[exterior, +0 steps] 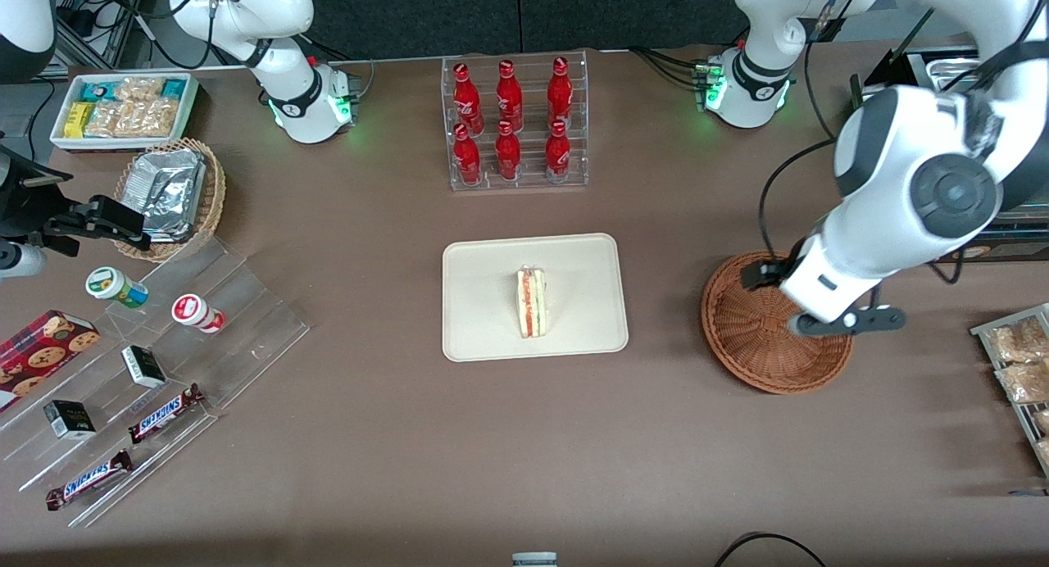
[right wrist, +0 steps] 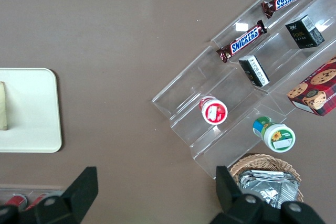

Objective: Place sandwich from basket to tray

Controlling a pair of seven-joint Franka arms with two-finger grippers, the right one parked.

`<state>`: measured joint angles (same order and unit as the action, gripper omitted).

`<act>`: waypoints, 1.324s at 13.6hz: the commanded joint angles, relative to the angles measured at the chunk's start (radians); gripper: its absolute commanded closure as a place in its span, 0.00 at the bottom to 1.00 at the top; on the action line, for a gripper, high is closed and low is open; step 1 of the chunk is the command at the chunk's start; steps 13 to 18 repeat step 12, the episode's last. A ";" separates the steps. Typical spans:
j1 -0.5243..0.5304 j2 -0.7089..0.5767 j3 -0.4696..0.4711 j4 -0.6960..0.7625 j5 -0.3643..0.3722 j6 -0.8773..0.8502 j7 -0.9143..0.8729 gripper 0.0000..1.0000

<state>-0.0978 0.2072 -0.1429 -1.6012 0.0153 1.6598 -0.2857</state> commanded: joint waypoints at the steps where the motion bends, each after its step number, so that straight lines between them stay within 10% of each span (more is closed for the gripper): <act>1: 0.069 -0.138 -0.009 -0.106 -0.037 -0.059 0.091 0.00; 18: 0.107 -0.242 0.083 -0.039 -0.031 -0.267 0.128 0.00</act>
